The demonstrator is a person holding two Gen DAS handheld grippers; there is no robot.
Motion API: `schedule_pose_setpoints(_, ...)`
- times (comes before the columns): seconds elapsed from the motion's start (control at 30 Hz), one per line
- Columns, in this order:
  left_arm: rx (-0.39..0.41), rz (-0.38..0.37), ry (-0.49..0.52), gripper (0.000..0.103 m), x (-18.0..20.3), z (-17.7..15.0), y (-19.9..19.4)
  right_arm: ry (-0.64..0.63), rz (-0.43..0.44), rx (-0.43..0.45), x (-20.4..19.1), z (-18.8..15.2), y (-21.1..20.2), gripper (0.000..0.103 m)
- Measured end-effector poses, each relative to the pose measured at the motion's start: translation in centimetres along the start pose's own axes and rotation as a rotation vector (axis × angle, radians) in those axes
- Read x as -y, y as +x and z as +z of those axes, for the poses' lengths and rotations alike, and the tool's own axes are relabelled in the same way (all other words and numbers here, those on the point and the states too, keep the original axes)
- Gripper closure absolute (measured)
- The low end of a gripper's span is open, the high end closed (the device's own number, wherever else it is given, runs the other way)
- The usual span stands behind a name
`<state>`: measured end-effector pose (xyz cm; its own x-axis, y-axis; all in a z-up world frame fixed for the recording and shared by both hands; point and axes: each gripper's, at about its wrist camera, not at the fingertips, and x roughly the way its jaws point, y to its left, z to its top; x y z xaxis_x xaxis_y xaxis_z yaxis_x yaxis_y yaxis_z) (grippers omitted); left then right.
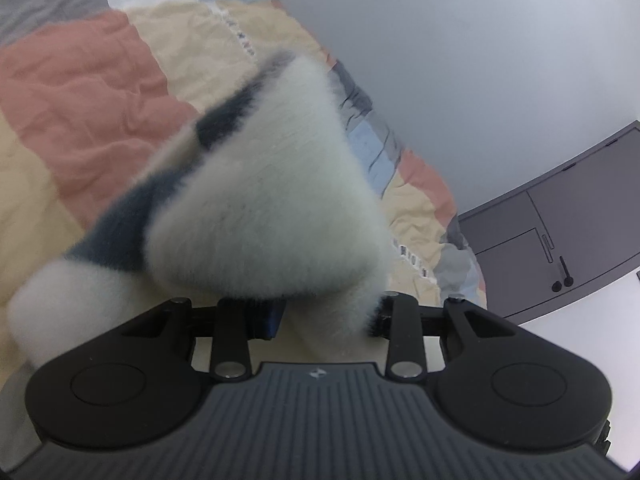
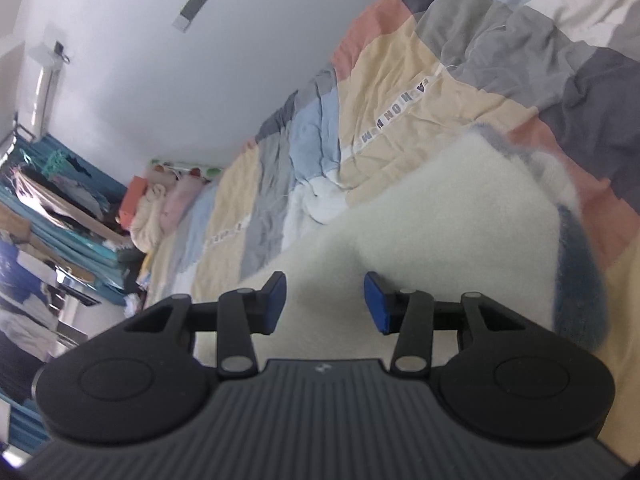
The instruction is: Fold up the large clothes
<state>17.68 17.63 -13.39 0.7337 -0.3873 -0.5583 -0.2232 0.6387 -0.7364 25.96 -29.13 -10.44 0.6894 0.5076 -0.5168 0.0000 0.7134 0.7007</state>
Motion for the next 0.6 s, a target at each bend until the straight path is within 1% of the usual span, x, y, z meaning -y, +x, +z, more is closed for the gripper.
schedule_pose_setpoints(0.13,0.003,-0.025,-0.027,0.062,-1.1,0.0,1.4,-0.062,-0.022,-0.018,-0.2,0.7,2.1,0.057)
schedule_pose_setpoints(0.27,0.006,-0.020,-0.002,0.062,-1.8,0.0,3.2,-0.085,-0.018,-0.040,0.3,0.8,4.0,0.057)
schedule_pose_setpoints(0.37,0.006,-0.016,0.017,0.062,-1.9,0.1,4.2,-0.129,-0.031,-0.054,0.4,1.1,5.2,0.058)
schedule_pose_setpoints(0.6,0.004,-0.035,0.030,0.062,-2.7,0.6,6.0,-0.231,-0.043,-0.031,0.1,1.0,7.2,0.058)
